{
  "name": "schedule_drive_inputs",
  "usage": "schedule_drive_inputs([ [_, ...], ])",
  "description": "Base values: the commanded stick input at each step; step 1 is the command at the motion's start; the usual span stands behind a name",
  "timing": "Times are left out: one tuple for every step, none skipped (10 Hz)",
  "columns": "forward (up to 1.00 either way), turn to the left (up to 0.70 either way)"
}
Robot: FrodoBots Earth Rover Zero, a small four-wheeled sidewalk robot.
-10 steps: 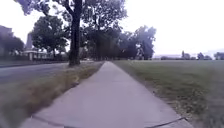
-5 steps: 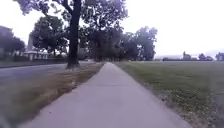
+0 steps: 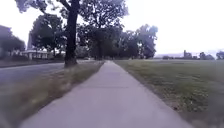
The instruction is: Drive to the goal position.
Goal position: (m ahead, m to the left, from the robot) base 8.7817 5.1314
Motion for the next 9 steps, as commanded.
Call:
schedule_drive_inputs([
  [0.7,0.0],
  [0.7,0.0],
  [0.7,0.0],
  [0.7,0.0],
  [0.7,0.0],
  [0.7,0.0],
  [0.7,0.0],
  [0.7,0.0],
  [0.7,0.0],
])
